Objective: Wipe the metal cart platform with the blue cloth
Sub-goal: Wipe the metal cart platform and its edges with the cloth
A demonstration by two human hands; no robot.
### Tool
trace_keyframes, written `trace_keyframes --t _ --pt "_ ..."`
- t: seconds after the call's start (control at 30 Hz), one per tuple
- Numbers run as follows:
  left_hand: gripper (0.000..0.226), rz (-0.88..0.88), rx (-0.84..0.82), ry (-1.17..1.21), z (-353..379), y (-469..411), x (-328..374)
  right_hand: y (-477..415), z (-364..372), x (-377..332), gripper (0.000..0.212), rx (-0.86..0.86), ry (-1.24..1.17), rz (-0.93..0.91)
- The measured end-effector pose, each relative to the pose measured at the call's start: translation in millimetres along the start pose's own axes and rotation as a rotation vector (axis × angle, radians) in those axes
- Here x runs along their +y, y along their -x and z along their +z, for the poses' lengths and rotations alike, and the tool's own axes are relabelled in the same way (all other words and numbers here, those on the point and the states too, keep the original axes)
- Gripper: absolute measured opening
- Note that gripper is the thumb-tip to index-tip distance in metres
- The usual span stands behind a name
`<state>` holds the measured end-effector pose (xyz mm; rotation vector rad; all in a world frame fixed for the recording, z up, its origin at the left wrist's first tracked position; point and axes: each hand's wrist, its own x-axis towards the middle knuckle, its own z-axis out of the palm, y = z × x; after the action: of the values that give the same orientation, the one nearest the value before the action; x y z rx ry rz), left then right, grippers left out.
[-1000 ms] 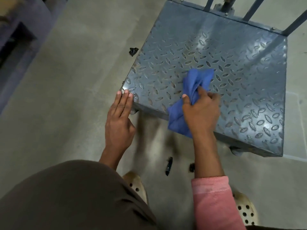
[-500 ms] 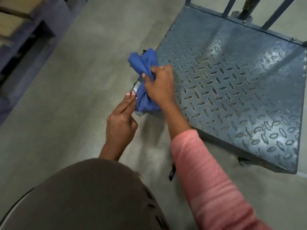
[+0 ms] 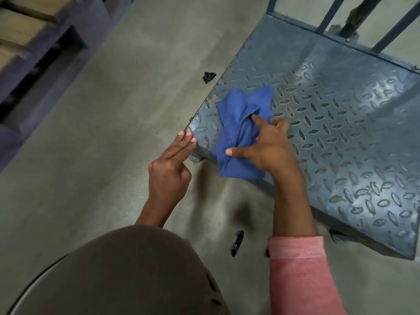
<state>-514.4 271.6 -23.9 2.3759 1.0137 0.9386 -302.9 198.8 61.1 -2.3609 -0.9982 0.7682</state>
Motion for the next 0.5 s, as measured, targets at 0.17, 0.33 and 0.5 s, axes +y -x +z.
trace_keyframes --t 0.17,0.33,0.5 --pt "0.064 -0.001 0.032 0.018 3 -1 -1 -20 28 -23 0.064 0.215 -0.009 -0.106" --pt "0.062 -0.024 0.033 0.002 1 -5 2 -49 58 -48 0.049 0.253 -0.131 -0.156" --pt "0.063 -0.035 -0.005 -0.008 -4 -7 5 -68 66 -84 0.047 0.267 -0.297 -0.236"
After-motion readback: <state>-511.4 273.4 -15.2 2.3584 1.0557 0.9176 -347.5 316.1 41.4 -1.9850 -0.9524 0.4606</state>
